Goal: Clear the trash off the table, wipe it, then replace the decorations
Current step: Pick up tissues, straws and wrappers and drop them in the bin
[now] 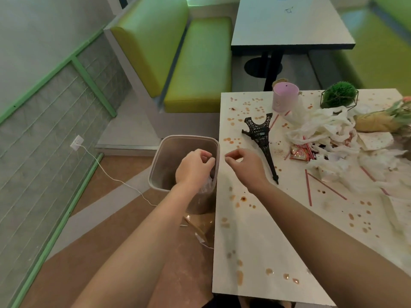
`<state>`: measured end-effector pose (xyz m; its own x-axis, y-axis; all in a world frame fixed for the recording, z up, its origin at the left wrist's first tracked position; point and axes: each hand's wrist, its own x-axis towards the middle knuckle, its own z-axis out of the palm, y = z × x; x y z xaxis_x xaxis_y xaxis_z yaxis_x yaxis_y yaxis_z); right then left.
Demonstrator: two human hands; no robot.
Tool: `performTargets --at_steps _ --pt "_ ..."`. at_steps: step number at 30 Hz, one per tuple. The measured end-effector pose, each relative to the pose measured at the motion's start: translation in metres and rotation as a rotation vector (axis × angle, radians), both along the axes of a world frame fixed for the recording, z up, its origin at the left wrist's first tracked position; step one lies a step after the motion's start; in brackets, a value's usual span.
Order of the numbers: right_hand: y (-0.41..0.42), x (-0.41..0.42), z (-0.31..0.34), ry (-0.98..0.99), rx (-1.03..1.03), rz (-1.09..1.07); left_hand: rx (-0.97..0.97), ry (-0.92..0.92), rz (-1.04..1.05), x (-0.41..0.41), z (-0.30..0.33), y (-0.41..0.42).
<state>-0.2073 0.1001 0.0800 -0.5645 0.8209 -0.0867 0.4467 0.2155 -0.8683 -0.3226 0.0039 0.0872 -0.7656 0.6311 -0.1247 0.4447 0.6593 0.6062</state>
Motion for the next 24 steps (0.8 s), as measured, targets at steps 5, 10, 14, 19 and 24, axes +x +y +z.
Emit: performTargets --at_steps 5,10,14,19,24 --pt "0.033 0.045 -0.006 -0.009 -0.054 -0.148 0.098 -0.042 -0.149 0.039 0.009 0.043" --pt "0.063 0.101 -0.018 -0.057 -0.081 -0.241 0.015 -0.081 -0.249 0.085 -0.001 0.079" --pt "0.086 0.147 -0.032 -0.157 -0.072 -0.28 -0.05 -0.142 -0.291 0.127 -0.022 0.102" --pt "0.114 0.196 -0.059 -0.301 -0.063 -0.308 -0.178 -0.164 -0.329 0.167 -0.047 0.123" --pt "0.139 0.232 -0.073 -0.486 -0.082 -0.298 -0.299 -0.184 -0.332 0.197 -0.071 0.146"
